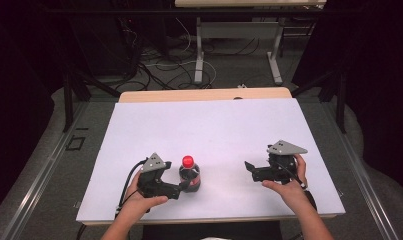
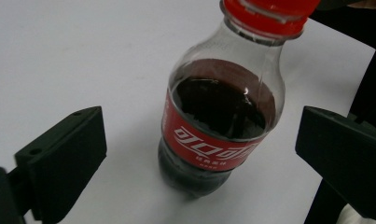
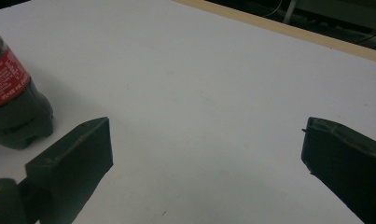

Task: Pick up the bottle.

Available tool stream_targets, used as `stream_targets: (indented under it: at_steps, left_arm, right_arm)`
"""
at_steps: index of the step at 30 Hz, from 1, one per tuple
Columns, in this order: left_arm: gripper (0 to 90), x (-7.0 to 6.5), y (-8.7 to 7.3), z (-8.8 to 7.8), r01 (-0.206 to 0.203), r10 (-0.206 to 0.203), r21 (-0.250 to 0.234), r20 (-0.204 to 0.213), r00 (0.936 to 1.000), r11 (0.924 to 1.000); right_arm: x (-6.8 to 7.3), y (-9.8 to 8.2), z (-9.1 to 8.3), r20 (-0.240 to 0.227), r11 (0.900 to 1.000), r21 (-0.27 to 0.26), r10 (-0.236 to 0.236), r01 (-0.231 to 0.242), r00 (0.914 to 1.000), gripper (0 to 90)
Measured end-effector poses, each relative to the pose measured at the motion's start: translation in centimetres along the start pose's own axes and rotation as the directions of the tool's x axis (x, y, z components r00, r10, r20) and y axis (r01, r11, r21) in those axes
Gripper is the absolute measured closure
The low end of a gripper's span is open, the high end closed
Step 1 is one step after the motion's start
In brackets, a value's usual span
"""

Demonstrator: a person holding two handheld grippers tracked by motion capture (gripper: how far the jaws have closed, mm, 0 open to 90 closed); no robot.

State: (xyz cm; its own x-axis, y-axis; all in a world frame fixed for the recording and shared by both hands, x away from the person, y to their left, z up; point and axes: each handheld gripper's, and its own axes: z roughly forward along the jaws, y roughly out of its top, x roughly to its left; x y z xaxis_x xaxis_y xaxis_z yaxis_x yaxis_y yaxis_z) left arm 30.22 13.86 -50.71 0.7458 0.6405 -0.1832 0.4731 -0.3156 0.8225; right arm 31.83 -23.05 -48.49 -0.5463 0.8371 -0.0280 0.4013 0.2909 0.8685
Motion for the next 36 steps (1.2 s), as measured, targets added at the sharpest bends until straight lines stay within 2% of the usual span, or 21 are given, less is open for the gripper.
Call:
stream_targets:
  at_steps: [1, 6, 7, 8, 10, 15, 17, 19, 26, 27, 29, 30, 33, 36]
  left_arm:
    - [8.6, -0.2, -0.1, 0.3, 0.008, -0.008, -0.005, -0.002, 1.0000, 1.0000]
    - [15.3, -0.3, -0.5, 1.5, -0.023, 0.023, 0.004, 0.009, 0.9997, 0.9997]
    - [15.4, -0.4, -0.6, 1.7, -0.016, 0.016, 0.003, 0.011, 0.9998, 0.9999]
    - [15.8, -0.4, -0.7, 1.9, -0.033, 0.033, -0.001, 0.003, 0.9994, 0.9995]
    - [16.2, -0.6, -0.8, 2.1, -0.028, 0.028, -0.001, 0.015, 0.9995, 0.9996]
    - [18.0, -0.8, -0.9, 2.7, -0.041, 0.041, 0.003, 0.015, 0.9991, 0.9992]
    - [21.9, -0.9, -0.9, 2.8, -0.054, 0.054, -0.008, -0.016, 0.9984, 0.9985]
    - [26.1, -0.8, -1.0, 2.8, -0.051, 0.051, -0.016, -0.016, 0.9986, 0.9986]
    - [27.7, -1.0, -1.2, 2.7, -0.073, 0.072, -0.028, -0.036, 0.9968, 0.9970]
    - [28.1, -1.2, -1.2, 2.6, -0.079, 0.078, -0.029, -0.046, 0.9959, 0.9964]
    - [28.7, -1.2, -1.1, 2.5, -0.092, 0.090, -0.039, -0.058, 0.9942, 0.9950]
    - [28.9, -1.2, -1.1, 2.4, -0.081, 0.078, -0.050, -0.060, 0.9951, 0.9955]
    - [29.6, -1.0, -1.0, 2.3, -0.088, 0.084, -0.053, -0.061, 0.9946, 0.9947]
    - [29.9, -1.7, -1.0, 2.5, -0.139, 0.135, -0.044, -0.082, 0.9875, 0.9894]
  right_arm:
    - [0.0, 0.0, 0.0, -0.006, 1.000, 0.007, 0.000, 0.000, 1.0000, 1.5]
    - [0.0, -0.1, 0.3, -0.009, 1.000, 0.006, -0.003, 0.003, 1.0000, 2.2]
    - [0.1, -0.2, 0.3, -0.007, 1.000, 0.008, -0.003, 0.003, 1.0000, 2.2]
    - [0.1, -0.2, 0.3, -0.010, 1.000, 0.011, -0.006, 0.006, 0.9999, 2.2]
    - [0.1, -0.2, 0.4, -0.012, 1.000, 0.016, -0.001, 0.001, 0.9999, 2.2]
    - [0.2, -0.3, 0.6, -0.011, 1.000, 0.017, -0.005, 0.005, 0.9999, 2.5]
    - [0.3, -0.3, 0.7, -0.018, 1.000, 0.019, -0.011, 0.012, 0.9998, 2.6]
    - [0.4, -0.4, 0.7, -0.014, 1.000, 0.018, -0.010, 0.010, 0.9999, 2.8]
    - [0.8, -0.5, 1.1, -0.028, 0.999, 0.029, -0.016, 0.016, 0.9995, 3.1]
    - [0.9, -0.5, 1.2, -0.031, 0.999, 0.027, -0.031, 0.032, 0.9990, 3.1]
    - [1.0, -0.5, 1.2, -0.032, 0.999, 0.027, -0.032, 0.033, 0.9990, 3.6]
    - [1.1, -0.5, 1.2, -0.032, 0.999, 0.028, -0.028, 0.029, 0.9991, 3.9]
    - [1.3, -0.5, 1.1, -0.040, 0.999, 0.023, -0.032, 0.033, 0.9987, 4.9]
    - [1.4, -0.5, 1.2, -0.041, 0.999, 0.023, -0.044, 0.045, 0.9982, 5.2]
